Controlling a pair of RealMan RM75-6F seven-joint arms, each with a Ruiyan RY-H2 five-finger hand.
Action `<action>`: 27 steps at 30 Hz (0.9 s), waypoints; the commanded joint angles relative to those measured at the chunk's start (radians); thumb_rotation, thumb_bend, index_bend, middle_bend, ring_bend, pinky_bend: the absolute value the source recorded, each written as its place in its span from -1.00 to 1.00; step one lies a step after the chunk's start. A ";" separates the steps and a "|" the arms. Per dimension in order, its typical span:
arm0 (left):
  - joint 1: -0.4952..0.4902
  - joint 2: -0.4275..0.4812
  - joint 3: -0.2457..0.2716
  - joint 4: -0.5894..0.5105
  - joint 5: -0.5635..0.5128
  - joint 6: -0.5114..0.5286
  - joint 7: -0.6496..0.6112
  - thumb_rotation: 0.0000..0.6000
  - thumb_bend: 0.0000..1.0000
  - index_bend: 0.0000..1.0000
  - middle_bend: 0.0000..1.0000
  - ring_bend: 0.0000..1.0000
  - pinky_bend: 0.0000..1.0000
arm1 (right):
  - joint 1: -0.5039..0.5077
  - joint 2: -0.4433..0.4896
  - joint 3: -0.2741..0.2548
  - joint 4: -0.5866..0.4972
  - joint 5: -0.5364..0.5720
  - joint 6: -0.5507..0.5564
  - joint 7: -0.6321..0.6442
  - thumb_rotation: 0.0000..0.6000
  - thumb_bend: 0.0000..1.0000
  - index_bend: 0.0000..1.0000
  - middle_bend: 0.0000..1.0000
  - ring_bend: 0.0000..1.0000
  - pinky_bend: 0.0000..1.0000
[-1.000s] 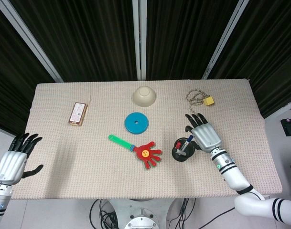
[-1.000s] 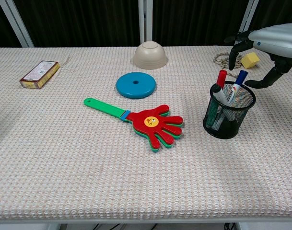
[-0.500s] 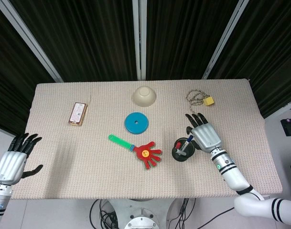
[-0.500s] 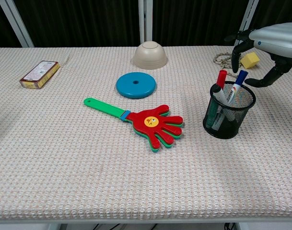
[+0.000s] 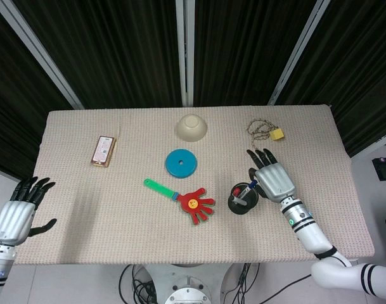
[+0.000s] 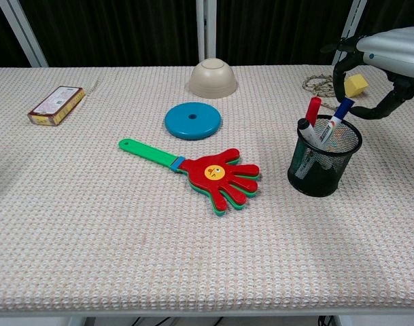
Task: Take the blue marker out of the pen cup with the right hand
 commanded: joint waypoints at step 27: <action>-0.002 0.005 0.004 -0.015 0.002 -0.012 0.016 1.00 -0.64 -0.70 -0.81 -0.97 -0.91 | -0.185 0.203 0.034 -0.004 -0.115 0.255 0.254 1.00 -0.31 0.37 -0.94 -1.00 -1.00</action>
